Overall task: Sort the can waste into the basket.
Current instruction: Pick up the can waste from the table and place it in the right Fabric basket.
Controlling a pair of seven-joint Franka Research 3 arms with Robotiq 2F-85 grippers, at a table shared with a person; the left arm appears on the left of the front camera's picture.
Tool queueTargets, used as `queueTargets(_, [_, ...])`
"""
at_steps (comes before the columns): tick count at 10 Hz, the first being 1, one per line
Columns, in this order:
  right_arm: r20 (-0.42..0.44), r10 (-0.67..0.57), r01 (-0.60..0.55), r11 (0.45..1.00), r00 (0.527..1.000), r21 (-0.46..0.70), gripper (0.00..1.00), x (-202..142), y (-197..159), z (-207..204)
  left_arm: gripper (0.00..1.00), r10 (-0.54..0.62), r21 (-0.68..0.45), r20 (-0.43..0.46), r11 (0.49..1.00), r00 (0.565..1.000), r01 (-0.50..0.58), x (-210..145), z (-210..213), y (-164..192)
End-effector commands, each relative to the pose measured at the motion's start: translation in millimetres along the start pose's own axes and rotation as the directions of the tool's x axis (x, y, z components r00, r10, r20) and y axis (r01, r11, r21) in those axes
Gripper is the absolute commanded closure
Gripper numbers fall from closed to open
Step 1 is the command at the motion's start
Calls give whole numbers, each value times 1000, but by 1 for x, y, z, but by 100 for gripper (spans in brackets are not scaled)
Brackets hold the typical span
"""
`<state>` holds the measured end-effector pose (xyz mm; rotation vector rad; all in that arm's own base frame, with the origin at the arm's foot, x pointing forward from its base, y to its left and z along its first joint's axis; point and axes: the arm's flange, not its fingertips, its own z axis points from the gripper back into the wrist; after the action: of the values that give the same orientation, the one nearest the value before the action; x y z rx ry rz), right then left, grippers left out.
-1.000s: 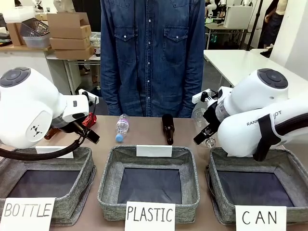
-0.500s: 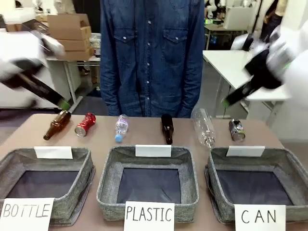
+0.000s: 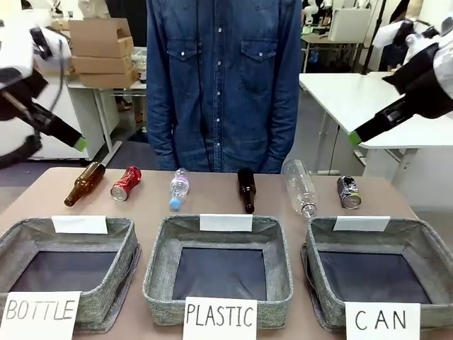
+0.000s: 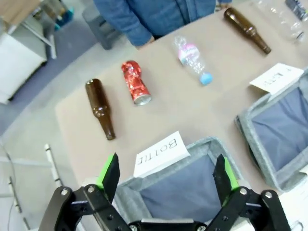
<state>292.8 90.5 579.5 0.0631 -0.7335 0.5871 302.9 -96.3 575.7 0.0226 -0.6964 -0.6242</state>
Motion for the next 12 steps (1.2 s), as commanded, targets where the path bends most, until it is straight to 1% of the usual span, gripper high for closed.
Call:
queueTargets(1, [-21,-167,157,862,986,481,0,0,-16,7,0,-30,-174,-57,984,998,20,-6,32,4])
queueTargets(2, [-187,-360,385,625,914,679,0,-6,-36,13,0,41,-409,-34,911,999,-51,-16,35,25])
queueTargets(3, [-361,-469,554,384,806,738,0,-19,-56,18,0,164,-637,-21,758,986,-140,-37,33,57])
queueTargets(4, [-437,-548,619,202,714,759,0,-34,-72,22,0,275,-698,-56,677,960,-234,-60,26,84])
queueTargets(5, [-493,-611,665,76,620,743,0,-47,-88,20,0,409,-764,-78,561,909,-318,-86,13,107])
queueTargets(6, [-554,-637,704,-25,536,710,0,-57,-102,12,0,582,-809,-102,424,807,-408,-105,1,121])
queueTargets(7, [-606,-655,732,-117,451,671,0,-70,-117,1,0,674,-816,-152,327,723,-477,-122,-14,122])
queueTargets(8, [-615,-678,718,-183,403,672,0,-80,-129,-6,0,761,-816,-223,196,609,-544,-133,-29,123])
queueTargets(9, [-625,-699,744,-199,349,638,0,-87,-137,-13,0,852,-813,-222,107,475,-573,-141,-36,123])
queueTargets(10, [-629,-707,765,-198,322,613,0,-90,-139,-19,0,907,-842,-149,93,394,-532,-140,-33,120])
queueTargets(11, [-620,-711,793,-147,331,591,0,-87,-137,-24,0,903,-846,-102,141,417,-514,-131,-28,117])
queueTargets(12, [-529,-648,678,-26,548,734,0,-106,-146,-23,0,904,-797,-56,216,425,-564,-118,-15,118])
